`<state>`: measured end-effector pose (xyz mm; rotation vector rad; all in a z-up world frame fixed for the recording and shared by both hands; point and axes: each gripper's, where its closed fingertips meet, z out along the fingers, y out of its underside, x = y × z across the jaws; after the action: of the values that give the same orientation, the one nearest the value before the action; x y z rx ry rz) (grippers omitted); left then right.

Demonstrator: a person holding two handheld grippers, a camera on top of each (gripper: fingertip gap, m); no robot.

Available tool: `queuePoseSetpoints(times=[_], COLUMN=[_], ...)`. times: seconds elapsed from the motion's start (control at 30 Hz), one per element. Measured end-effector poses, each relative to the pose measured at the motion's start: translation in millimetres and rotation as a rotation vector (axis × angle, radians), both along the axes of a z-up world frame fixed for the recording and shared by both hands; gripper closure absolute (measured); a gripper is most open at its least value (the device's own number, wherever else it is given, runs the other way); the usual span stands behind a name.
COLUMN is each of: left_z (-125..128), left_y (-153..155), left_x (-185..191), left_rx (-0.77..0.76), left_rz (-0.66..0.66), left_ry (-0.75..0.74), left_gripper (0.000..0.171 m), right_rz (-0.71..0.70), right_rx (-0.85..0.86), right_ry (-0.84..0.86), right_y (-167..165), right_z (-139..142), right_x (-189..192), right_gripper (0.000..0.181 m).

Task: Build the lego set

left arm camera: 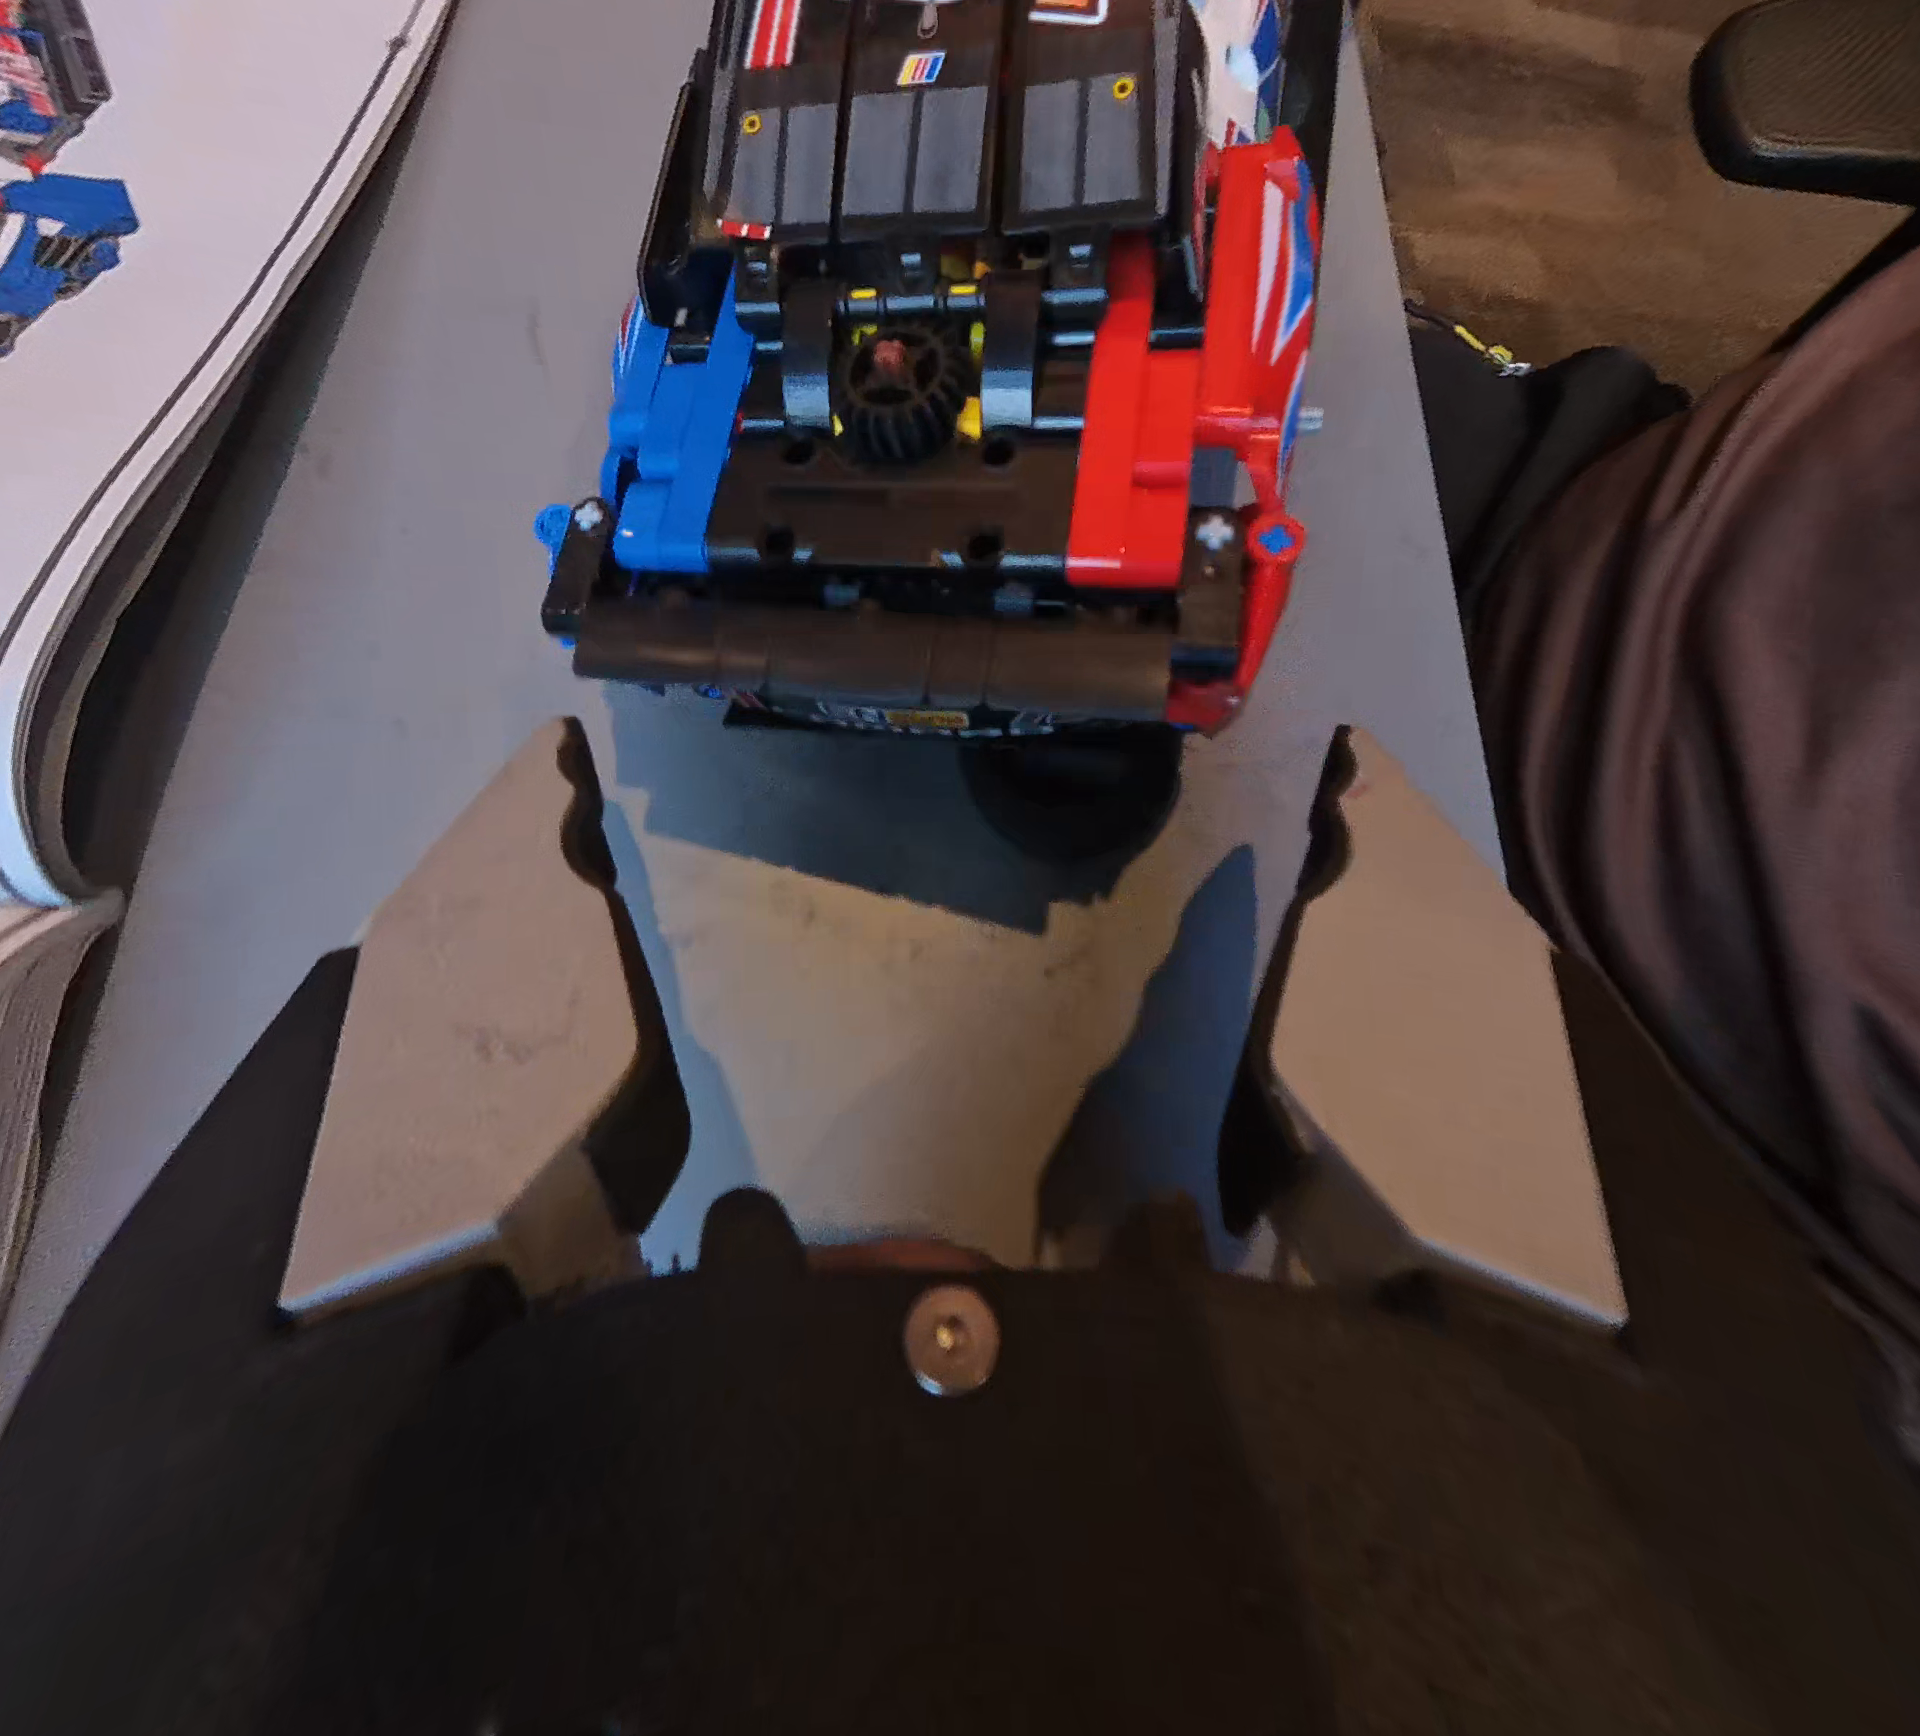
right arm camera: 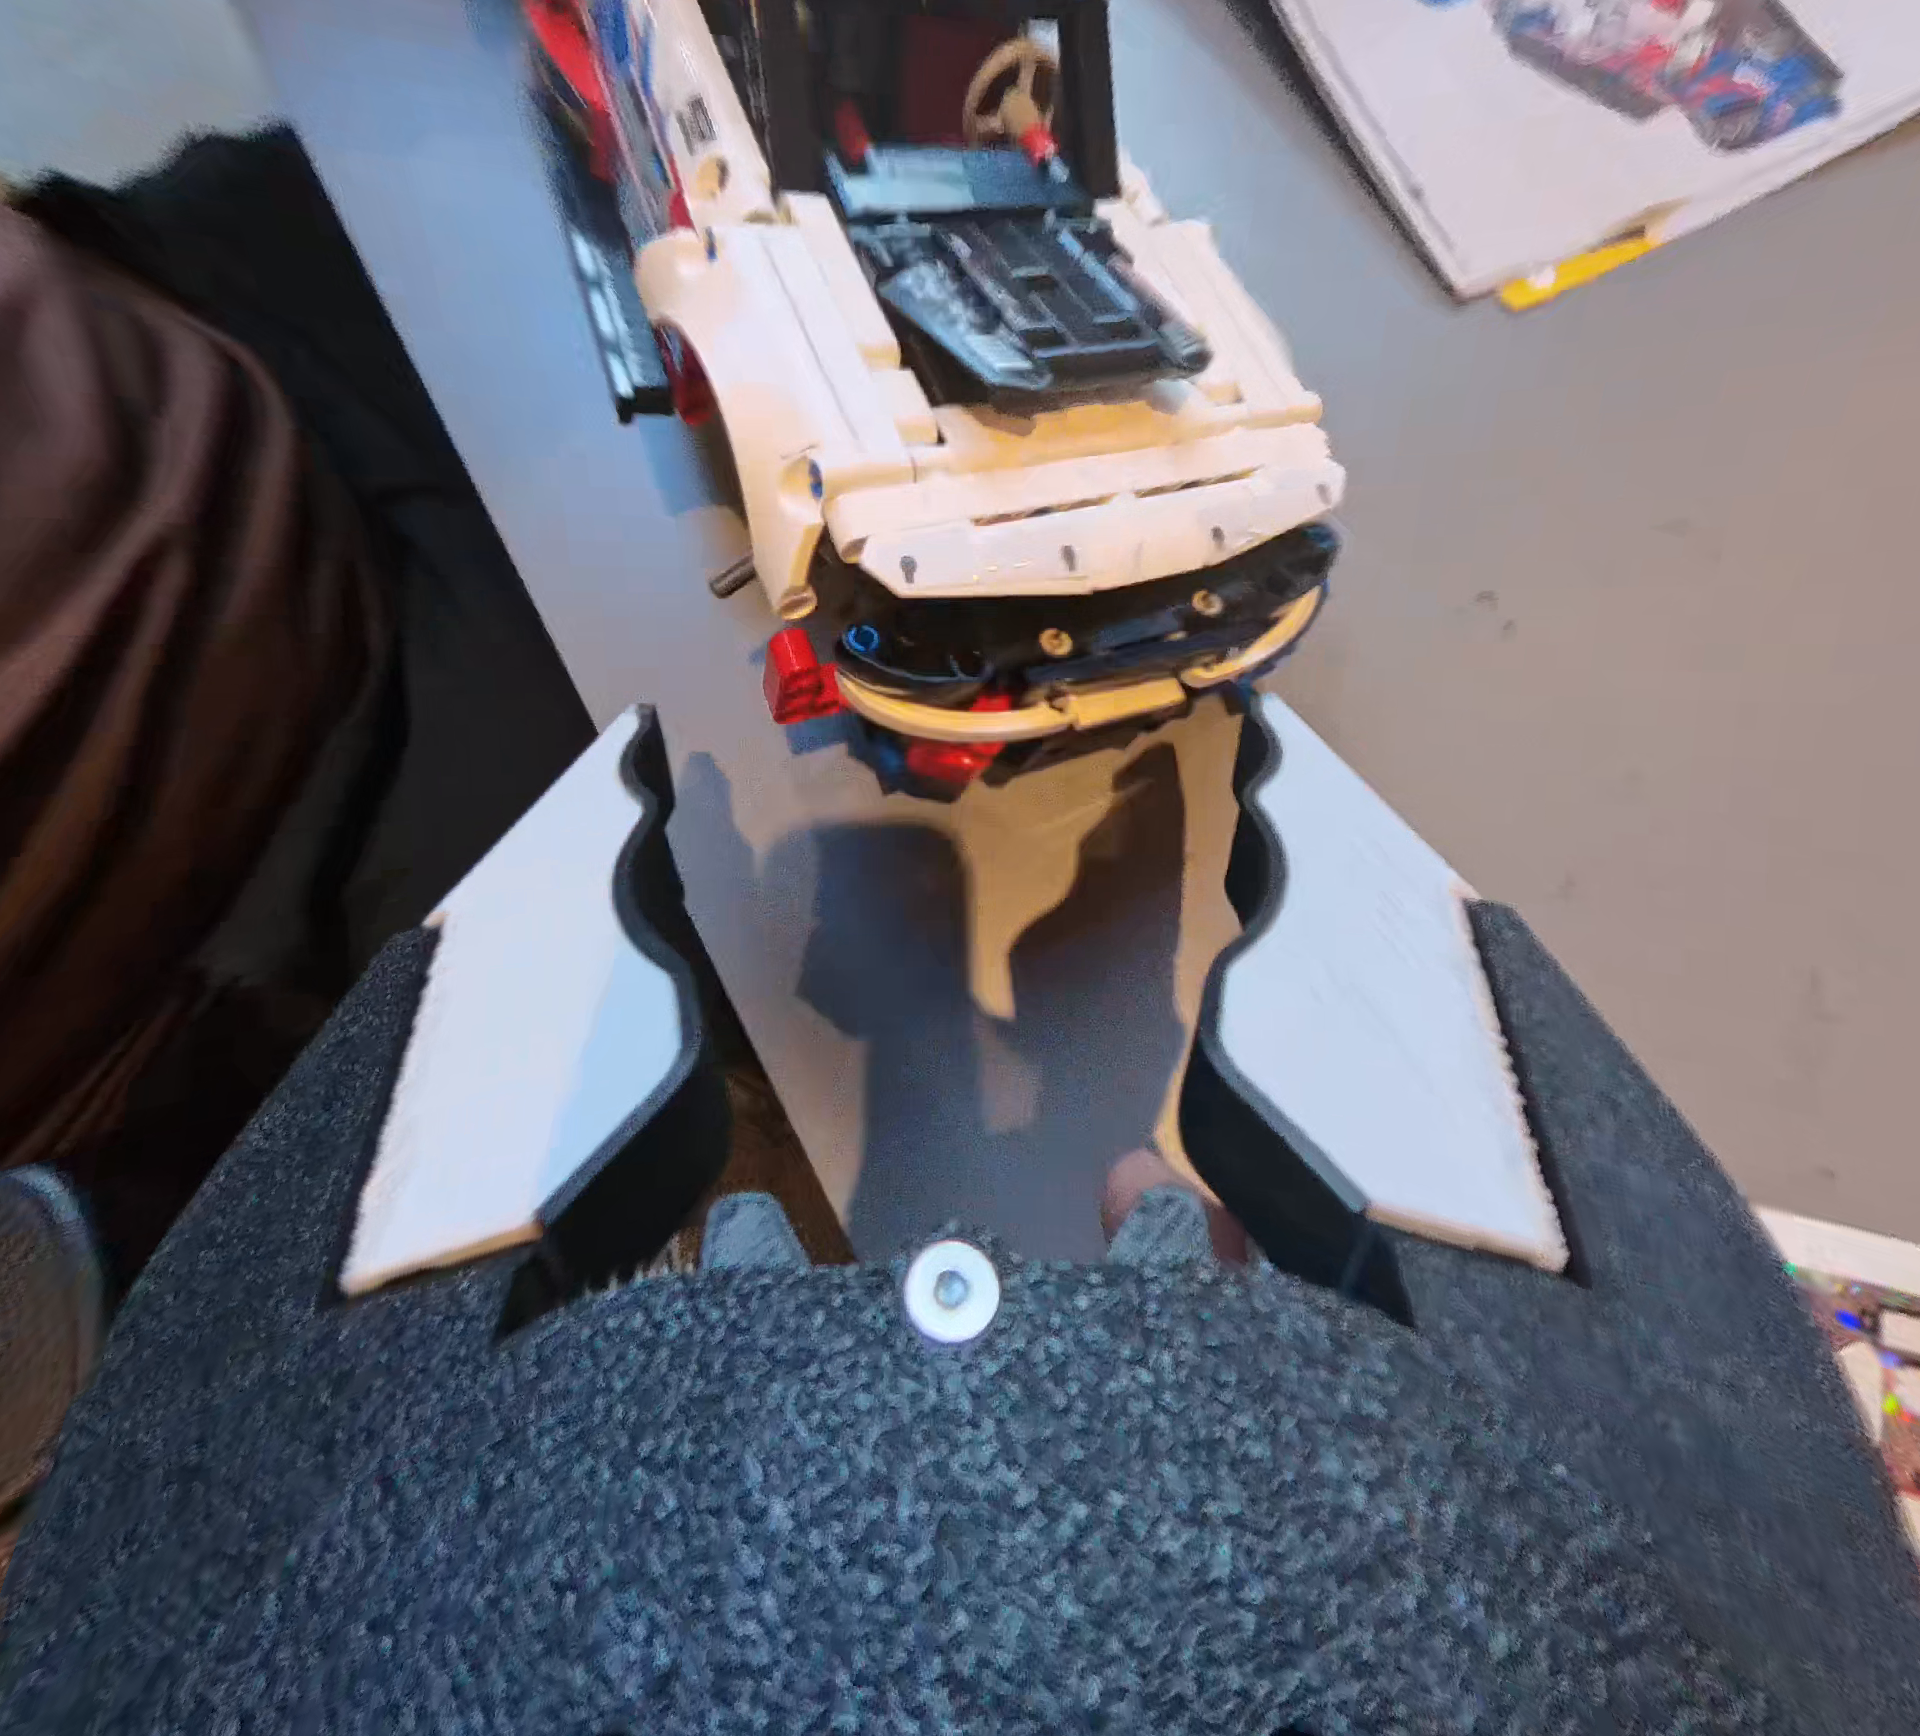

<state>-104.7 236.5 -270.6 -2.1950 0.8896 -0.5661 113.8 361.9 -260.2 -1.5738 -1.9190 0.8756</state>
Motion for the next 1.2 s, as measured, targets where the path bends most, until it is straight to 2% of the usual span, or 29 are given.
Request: queuePoseSetpoints(times=[0.1,0.13,0.23,0.27,0.3,0.43,0.67,0.8,0.93,1.2], left_z=[-3.4,-7.4,-12.1,-12.7,-15.4,-17.9,-10.5,1.1,-12.3,-9.3], left_y=[-1.1,0.9,3.8,3.4,4.3,10.3,5.0,-2.7,-8.9,-9.3], left_x=[-1.4,-2.3,6.1,10.7,12.6,11.9,8.3,0.9,-4.8,-3.0], left_rx=[-0.024,-0.037,-0.062,-0.068,-0.071,-0.007,0.125,0.162,0.136,0.158], left_rz=[0.022,0.031,0.021,0.013,0.016,0.038,0.039,0.05,0.065,0.086], left_ry=[-0.026,-0.016,-0.028,-0.036,-0.026,0.03,0.175,0.18,0.206,0.107], left_gripper=[0.04,0.04,0.05,0.057,0.057,0.057,0.055,0.055,0.056,0.059], right_rz=[0.037,0.055,0.131,0.162,0.178,0.173,0.153,0.168,0.179,0.16], right_rx=[-0.096,-0.151,-0.369,-0.425,-0.447,-0.399,-0.186,-0.125,-0.101,-0.097], right_ry=[0.072,0.051,-0.085,-0.117,-0.118,-0.066,0.015,0.041,0.003,0.034], right_y=[17.8,20.9,12.6,7.6,7.2,9.6,-0.7,-9.6,-14.5,-13.4], right_z=[11.1,7.4,-11.0,-13.9,-13.8,-12.4,-5.9,4.3,-9.6,-7.0], right_x=[2.6,0.3,-9.5,-10.8,-12.4,-13.9,-13.2,-20.2,-26.4,-26.2], right_gripper=[0.083,0.087,0.079,0.081,0.082,0.082,0.083,0.084,0.084,0.086])
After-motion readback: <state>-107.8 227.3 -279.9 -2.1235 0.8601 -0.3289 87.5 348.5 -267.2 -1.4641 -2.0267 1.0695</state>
